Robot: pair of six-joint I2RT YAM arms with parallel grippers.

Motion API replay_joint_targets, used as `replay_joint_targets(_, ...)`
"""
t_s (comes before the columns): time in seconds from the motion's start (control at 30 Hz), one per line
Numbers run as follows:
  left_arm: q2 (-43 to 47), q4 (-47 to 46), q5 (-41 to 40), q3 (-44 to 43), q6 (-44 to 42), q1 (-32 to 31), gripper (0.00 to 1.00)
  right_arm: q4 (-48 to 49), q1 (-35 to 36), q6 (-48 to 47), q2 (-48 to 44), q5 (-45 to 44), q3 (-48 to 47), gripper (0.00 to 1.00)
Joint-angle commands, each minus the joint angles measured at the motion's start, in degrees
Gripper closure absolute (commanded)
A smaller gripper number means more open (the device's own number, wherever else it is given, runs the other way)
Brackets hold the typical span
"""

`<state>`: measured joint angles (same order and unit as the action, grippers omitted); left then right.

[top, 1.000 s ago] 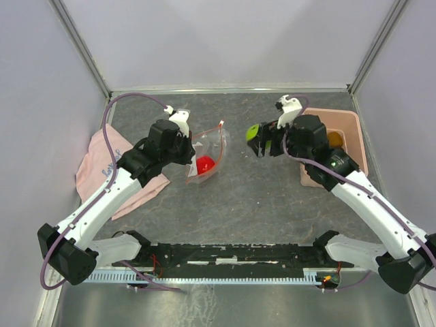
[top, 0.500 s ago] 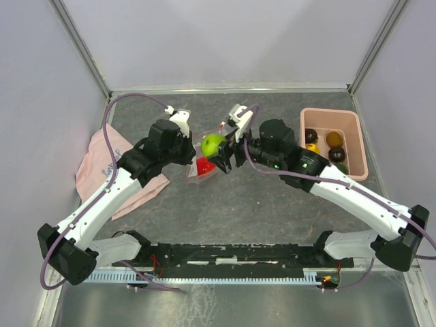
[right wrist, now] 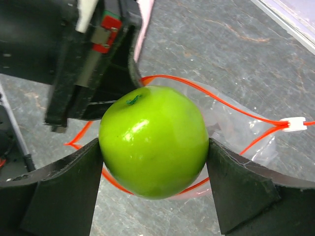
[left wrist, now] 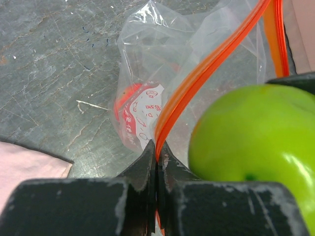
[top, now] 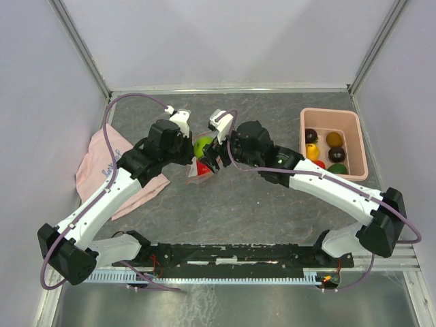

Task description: Place the food in the zip-top bag and seal the zipper

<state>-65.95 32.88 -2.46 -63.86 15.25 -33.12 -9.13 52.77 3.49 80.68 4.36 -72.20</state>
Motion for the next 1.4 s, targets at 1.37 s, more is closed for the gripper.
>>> replay_joint_targets(1.37,1.4,-2.0,0.2,-0.4,-2.2,0.5,0.97,-19.6,-6.4,3.6,-8.7,-25.2,-5.4,0.01)
